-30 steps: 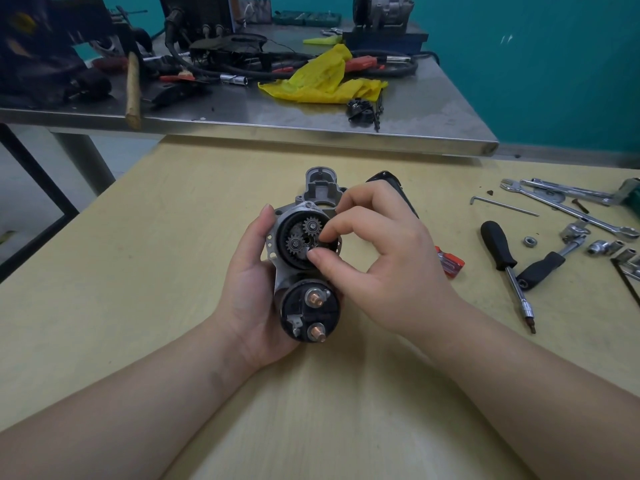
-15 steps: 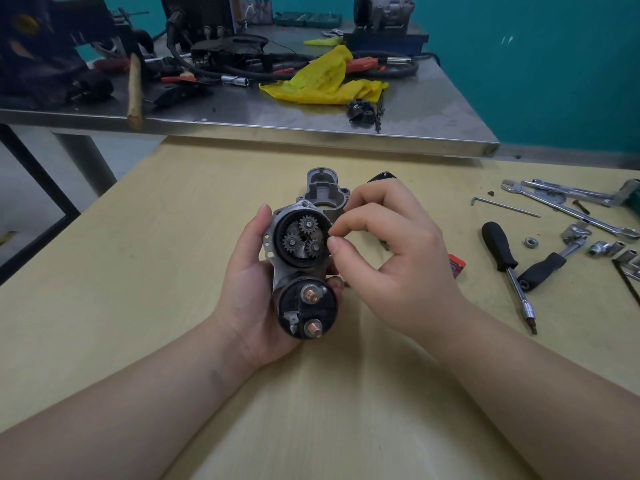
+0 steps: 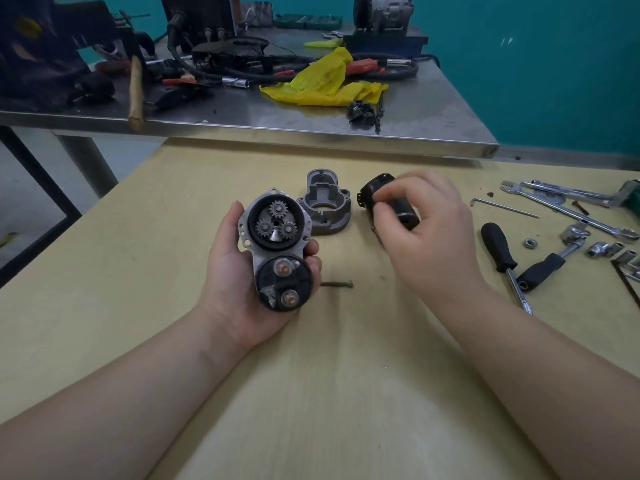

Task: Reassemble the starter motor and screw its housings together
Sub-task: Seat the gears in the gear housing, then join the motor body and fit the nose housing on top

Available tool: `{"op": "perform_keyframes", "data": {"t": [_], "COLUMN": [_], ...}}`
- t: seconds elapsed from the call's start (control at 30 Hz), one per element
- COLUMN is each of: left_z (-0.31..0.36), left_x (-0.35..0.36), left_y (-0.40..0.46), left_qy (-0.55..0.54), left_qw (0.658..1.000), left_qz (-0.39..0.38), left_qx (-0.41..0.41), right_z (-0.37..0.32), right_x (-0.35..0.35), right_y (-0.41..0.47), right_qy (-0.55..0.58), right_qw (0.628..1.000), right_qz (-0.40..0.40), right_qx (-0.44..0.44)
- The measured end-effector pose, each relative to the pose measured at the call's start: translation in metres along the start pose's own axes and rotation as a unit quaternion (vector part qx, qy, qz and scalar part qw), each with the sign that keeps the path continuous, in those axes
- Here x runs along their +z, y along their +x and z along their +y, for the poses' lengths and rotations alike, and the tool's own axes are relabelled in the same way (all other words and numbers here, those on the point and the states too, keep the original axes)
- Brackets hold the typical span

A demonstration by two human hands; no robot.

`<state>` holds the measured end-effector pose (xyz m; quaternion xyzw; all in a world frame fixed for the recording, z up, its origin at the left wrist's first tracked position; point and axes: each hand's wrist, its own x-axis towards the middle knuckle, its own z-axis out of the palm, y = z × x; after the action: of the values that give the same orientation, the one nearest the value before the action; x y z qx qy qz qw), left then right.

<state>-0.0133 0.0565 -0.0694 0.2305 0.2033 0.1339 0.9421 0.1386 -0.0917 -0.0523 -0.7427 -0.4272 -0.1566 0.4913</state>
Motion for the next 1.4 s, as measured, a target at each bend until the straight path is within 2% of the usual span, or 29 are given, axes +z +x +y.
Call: {"op": "perform_keyframes", "data": {"t": [0.07,0.2,0.27,0.5,0.6,0.73,0.83,0.97,1.07,1.17,1.23,1.27,1.33,1.4], "left_z": [0.003,0.004,0.004,0.004,0.003,0.001,0.003,0.006,0.006,0.006,0.005,0.004,0.003,0.001], "left_x": [-0.002,-0.006,-0.009,-0.01,-0.007,-0.003,-0.003,-0.006,-0.008,-0.008,-0.007,-0.008,-0.008,-0.008], "left_y": [0.004,0.008,0.01,0.014,0.015,0.013,0.01,0.008,0.007,0.004,0.001,0.0,-0.003,-0.004], "left_qy": [-0.005,-0.013,-0.011,0.009,-0.006,-0.003,-0.003,-0.018,-0.008,0.007,0.019,0.026,0.042,0.061], "left_qw": [1.0,0.999,0.999,0.999,0.999,0.999,0.998,0.998,0.998,0.998,0.998,0.998,0.997,0.995], "left_qz": [0.003,0.012,0.014,-0.007,0.012,-0.014,-0.016,-0.012,-0.014,-0.011,-0.013,-0.019,-0.039,-0.054], "left_qx": [0.014,0.039,0.035,0.034,0.04,0.041,0.056,0.06,0.059,0.061,0.062,0.059,0.051,0.054], "right_z": [0.014,0.037,0.043,0.047,0.048,0.043,0.04,0.033,0.023,0.009,0.005,0.004,0.004,0.006], "right_x": [0.0,0.009,0.012,0.022,0.02,0.011,0.003,-0.011,-0.019,-0.02,-0.019,-0.019,-0.019,-0.018], "right_y": [0.005,0.002,-0.001,0.012,0.014,0.018,0.02,0.018,0.018,0.02,0.021,0.02,0.018,0.015], "right_qy": [-0.044,-0.164,-0.203,-0.251,-0.215,-0.115,0.001,0.157,0.272,0.435,0.51,0.534,0.555,0.555], "right_qw": [0.997,0.962,0.945,0.937,0.947,0.963,0.971,0.956,0.917,0.813,0.739,0.714,0.694,0.696], "right_qz": [-0.013,-0.161,-0.198,-0.164,-0.129,-0.074,-0.031,-0.004,-0.001,0.003,-0.005,-0.017,-0.047,-0.075], "right_qx": [0.061,0.15,0.161,0.181,0.201,0.232,0.238,0.246,0.293,0.388,0.44,0.452,0.456,0.449]}}
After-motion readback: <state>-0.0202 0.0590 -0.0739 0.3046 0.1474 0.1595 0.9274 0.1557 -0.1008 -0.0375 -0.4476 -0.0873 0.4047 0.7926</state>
